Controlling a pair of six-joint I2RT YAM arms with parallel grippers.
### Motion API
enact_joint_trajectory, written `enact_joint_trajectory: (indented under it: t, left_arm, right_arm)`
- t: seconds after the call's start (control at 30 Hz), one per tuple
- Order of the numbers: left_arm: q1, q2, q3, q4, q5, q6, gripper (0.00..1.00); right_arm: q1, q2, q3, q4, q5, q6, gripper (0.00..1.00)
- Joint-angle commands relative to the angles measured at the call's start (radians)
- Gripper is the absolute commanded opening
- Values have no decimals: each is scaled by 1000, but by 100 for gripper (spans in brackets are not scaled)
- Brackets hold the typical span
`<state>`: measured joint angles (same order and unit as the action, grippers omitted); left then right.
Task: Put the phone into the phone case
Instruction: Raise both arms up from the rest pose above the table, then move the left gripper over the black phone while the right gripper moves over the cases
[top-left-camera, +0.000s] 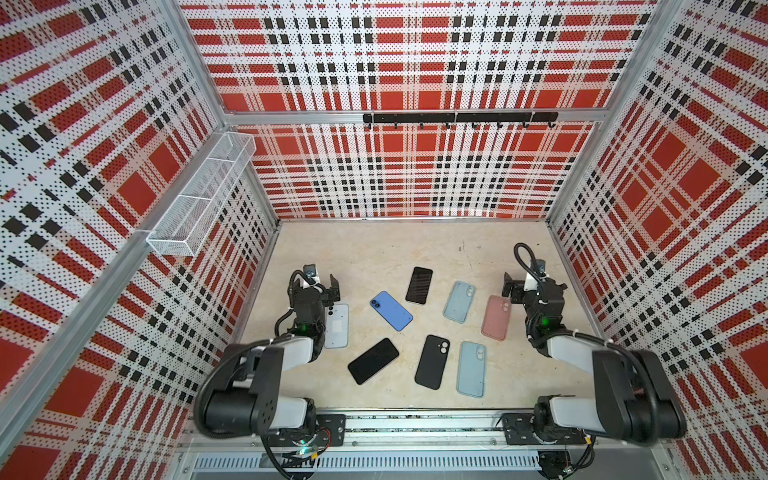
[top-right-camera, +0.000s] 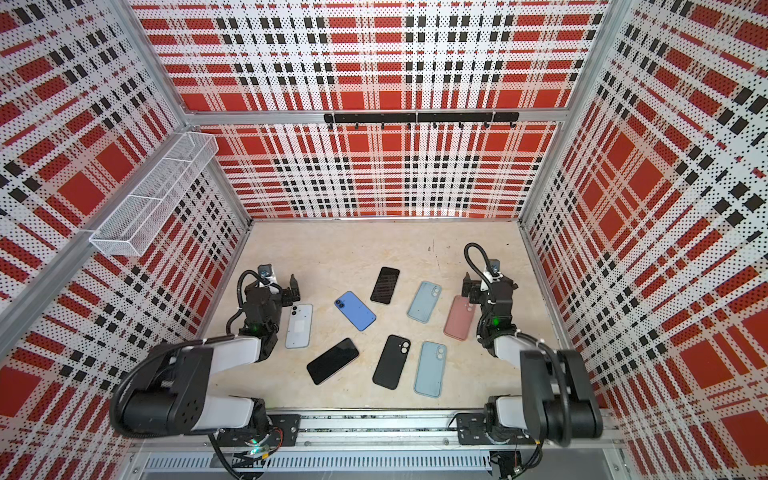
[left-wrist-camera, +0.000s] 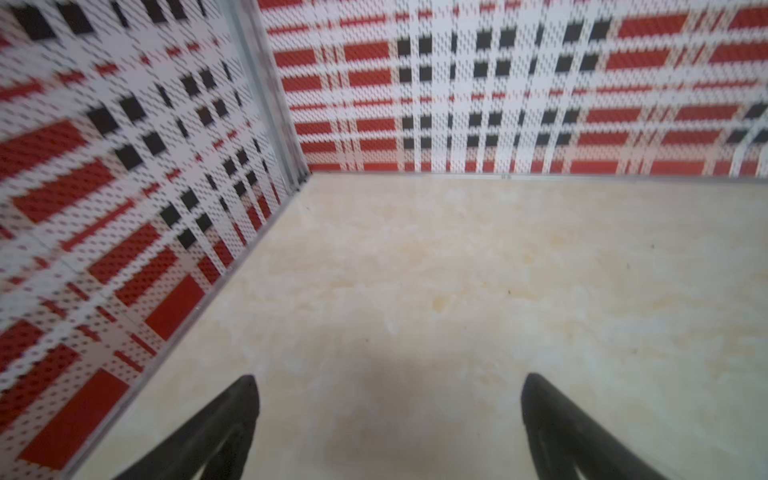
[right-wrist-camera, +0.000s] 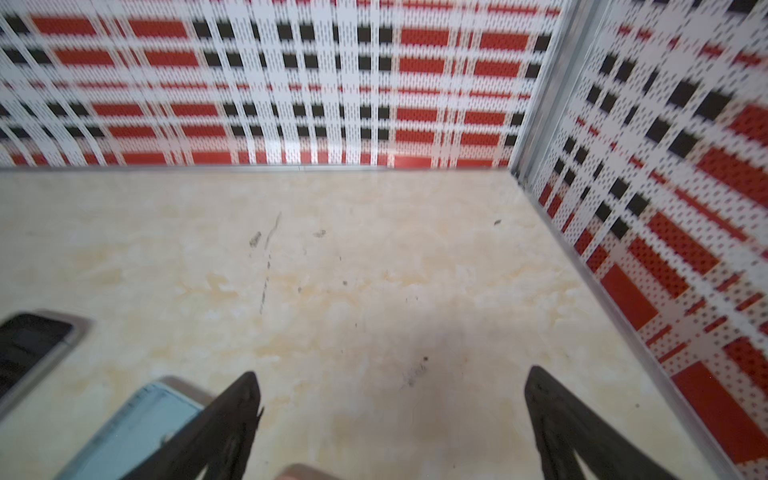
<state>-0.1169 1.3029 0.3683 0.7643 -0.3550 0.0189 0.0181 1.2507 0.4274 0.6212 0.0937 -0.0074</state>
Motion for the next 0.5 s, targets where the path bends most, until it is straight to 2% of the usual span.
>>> enact_joint_trajectory:
  t: [0.0,0.07,0.13,0.2,0.27,0.3,0.33,0.37,0.47]
  left_arm:
    - [-14,-173,124,-211,-88,-49,99]
    - [5,-247,216,-317,-34,-124,99]
    - [50,-306,339,-499,47,-288,99]
    - [118,-341,424,-665,153,-476,99]
    - [236,-360,447,-637,370,-603,99]
    - [279,-368,450,-624,417,-674,99]
    - [307,-381,451,-611,448,-700,99]
    - [308,-391,454,-599,474,-675,99]
    - [241,-407,494,-616,523,-556,99]
  right_arm:
    - [1,-186,127,-225,-25,114,100]
    - [-3,-274,180,-325,5,292,100]
    - [-11,-340,210,-376,-2,438,100]
    - [-18,-389,207,-330,-73,499,100]
    - [-18,-419,189,-256,-130,535,100]
    - [-19,-427,183,-228,-151,551,100]
    - [-18,-429,182,-214,-171,569,100]
    - [-18,-427,185,-213,-185,580,100]
    - [-18,-411,214,-261,-261,575,100]
